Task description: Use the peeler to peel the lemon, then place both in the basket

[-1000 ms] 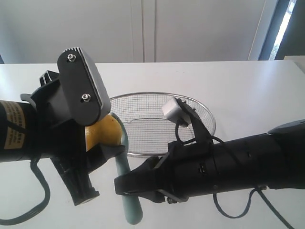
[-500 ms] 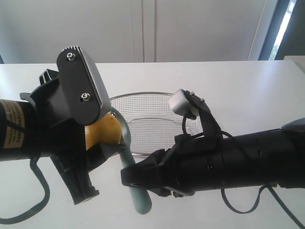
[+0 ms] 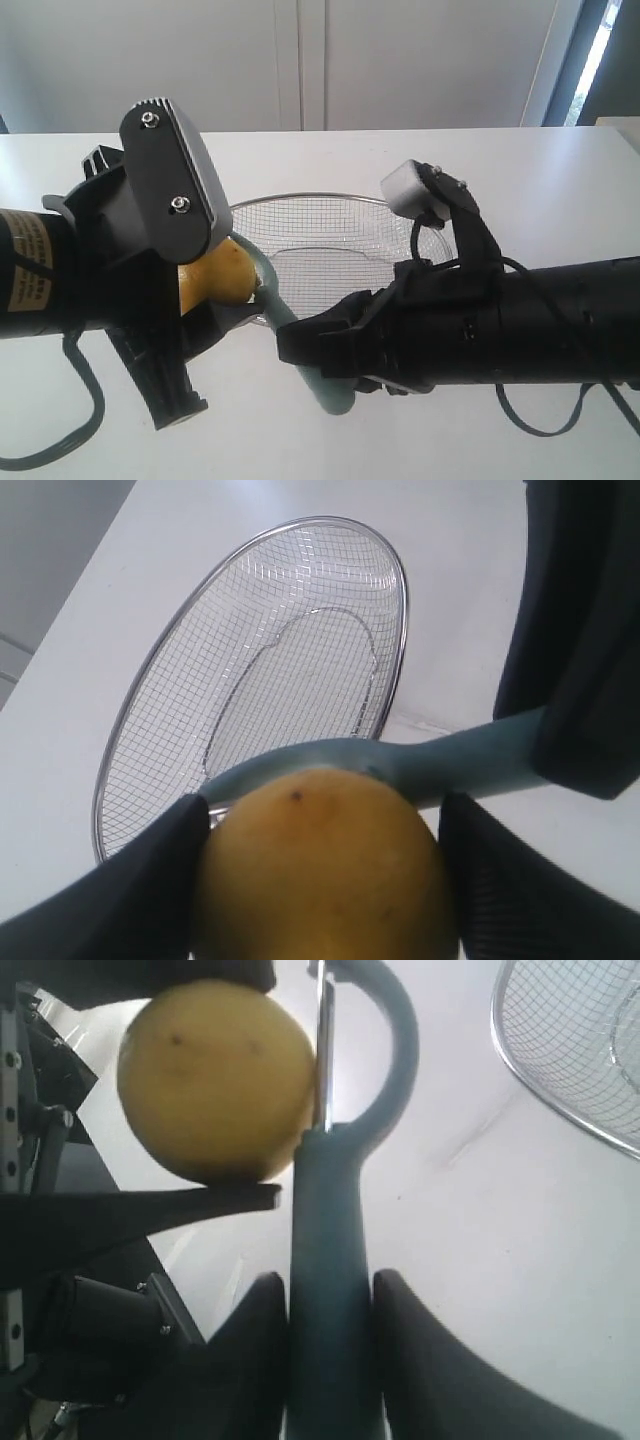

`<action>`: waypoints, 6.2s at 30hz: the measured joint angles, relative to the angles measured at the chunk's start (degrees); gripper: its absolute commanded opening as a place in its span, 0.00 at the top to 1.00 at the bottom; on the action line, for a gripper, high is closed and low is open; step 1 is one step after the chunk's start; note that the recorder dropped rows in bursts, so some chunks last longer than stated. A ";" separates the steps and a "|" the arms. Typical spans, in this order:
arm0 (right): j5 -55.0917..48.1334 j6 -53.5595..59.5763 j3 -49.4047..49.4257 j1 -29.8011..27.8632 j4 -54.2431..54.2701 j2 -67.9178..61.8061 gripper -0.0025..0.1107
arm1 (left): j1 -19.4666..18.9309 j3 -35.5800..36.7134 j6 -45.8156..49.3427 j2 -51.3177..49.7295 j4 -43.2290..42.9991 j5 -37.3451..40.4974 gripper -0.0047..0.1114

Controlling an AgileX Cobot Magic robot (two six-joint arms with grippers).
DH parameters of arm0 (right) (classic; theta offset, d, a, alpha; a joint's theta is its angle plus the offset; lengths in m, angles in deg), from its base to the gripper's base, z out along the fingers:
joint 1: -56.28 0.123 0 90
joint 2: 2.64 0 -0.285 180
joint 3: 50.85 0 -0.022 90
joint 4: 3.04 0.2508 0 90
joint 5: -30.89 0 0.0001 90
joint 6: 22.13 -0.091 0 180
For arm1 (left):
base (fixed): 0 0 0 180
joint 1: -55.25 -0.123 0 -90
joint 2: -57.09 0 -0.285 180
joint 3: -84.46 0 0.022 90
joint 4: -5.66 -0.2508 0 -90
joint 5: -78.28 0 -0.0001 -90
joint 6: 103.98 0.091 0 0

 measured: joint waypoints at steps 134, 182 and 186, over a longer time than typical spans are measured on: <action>-6.95 2.15 7.28 -3.98 7.53 -5.63 0.98 | 0.04 0.00 0.00 0.00 -1.94 1.36 0.96; -2.11 3.64 3.31 -3.98 7.98 3.21 0.98 | 0.04 0.00 0.00 0.00 -1.94 1.36 0.96; -0.31 3.64 3.31 -3.98 7.98 5.80 0.98 | 0.04 0.00 0.00 0.00 -1.94 1.36 0.96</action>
